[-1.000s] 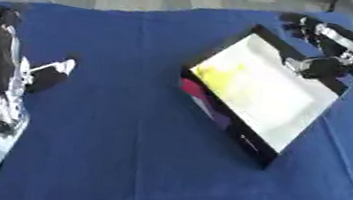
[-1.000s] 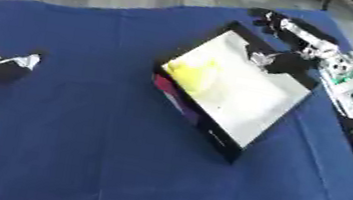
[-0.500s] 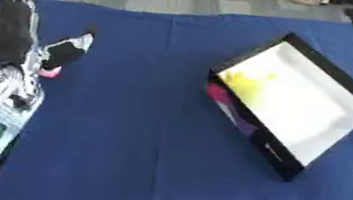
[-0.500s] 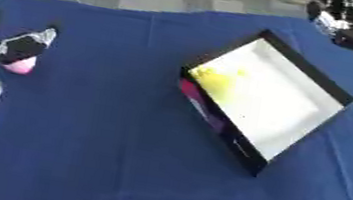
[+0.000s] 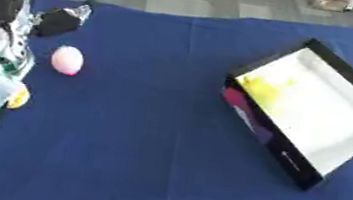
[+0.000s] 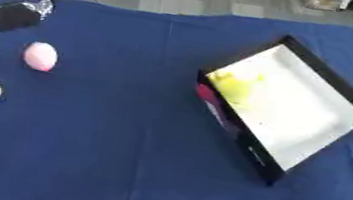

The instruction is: Pick up the objects with one hand, pass them to the other hand, and then place them into the box on the other side of the table.

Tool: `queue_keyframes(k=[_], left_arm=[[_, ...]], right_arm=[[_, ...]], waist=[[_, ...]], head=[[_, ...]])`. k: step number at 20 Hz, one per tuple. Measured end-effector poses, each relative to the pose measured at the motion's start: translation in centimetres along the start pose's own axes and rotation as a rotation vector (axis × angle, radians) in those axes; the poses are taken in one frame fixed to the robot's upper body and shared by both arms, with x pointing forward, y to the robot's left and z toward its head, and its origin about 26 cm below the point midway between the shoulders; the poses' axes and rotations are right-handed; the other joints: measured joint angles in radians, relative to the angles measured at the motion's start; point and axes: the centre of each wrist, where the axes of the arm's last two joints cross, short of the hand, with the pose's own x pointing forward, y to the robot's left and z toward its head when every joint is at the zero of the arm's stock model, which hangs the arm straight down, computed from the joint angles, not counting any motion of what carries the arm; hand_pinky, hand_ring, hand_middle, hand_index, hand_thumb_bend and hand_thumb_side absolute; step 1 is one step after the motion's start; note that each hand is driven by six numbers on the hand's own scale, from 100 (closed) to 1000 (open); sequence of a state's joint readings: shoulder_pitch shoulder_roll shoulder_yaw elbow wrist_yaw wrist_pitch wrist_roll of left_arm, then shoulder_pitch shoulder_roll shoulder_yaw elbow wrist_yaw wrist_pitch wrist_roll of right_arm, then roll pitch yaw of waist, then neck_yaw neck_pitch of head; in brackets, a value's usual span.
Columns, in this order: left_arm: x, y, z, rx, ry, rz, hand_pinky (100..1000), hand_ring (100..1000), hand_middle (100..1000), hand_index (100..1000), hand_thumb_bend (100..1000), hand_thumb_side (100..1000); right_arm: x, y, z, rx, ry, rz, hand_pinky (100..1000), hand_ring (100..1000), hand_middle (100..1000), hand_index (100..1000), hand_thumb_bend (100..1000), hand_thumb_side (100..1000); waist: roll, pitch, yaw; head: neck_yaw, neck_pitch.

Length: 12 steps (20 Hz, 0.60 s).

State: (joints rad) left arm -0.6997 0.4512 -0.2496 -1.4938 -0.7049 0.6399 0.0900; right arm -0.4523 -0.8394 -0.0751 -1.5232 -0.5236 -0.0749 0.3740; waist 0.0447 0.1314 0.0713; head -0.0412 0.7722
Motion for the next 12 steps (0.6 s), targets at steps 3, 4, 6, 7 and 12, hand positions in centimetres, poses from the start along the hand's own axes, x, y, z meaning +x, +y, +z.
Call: queue_keyframes(k=[3, 4, 6, 7, 12], left_arm=[[-1.4, 0.5, -1.0, -0.071, 0.027, -0.009, 826, 836, 702, 862, 616, 528], [-1.8, 0.7, -1.3, -0.096, 0.038, -0.007, 828, 839, 705, 864, 624, 525], [-2.8, 1.0, -1.9, -0.149, 0.063, -0.003, 835, 846, 715, 867, 648, 521], [-3.3, 1.2, -2.2, -0.174, 0.074, -0.003, 836, 848, 717, 867, 659, 519], [-5.4, 1.8, -3.1, -0.31, 0.104, 0.008, 848, 860, 726, 868, 705, 529]], right_arm=[[0.1, -0.3, 0.2, -0.018, 0.003, -0.009, 1000, 1000, 1000, 1000, 100, 417], [0.2, -0.4, 0.2, -0.023, 0.001, -0.009, 1000, 1000, 1000, 1000, 100, 415], [0.3, -0.6, 0.4, -0.029, 0.001, -0.009, 1000, 1000, 1000, 1000, 100, 421], [0.3, -0.7, 0.5, -0.033, 0.003, -0.008, 1000, 1000, 1000, 1000, 100, 425], [0.3, -0.7, 0.7, -0.043, 0.01, -0.008, 1000, 1000, 1000, 1000, 100, 434]], waist=[[0.0, 0.0, 0.0], [0.0, 0.0, -0.001], [0.0, 0.0, -0.002], [0.0, 0.0, -0.002], [0.003, 0.0, -0.003]], head=[[0.016, 0.0], [0.021, 0.0], [0.031, 0.0], [0.034, 0.0], [0.046, 0.0]])
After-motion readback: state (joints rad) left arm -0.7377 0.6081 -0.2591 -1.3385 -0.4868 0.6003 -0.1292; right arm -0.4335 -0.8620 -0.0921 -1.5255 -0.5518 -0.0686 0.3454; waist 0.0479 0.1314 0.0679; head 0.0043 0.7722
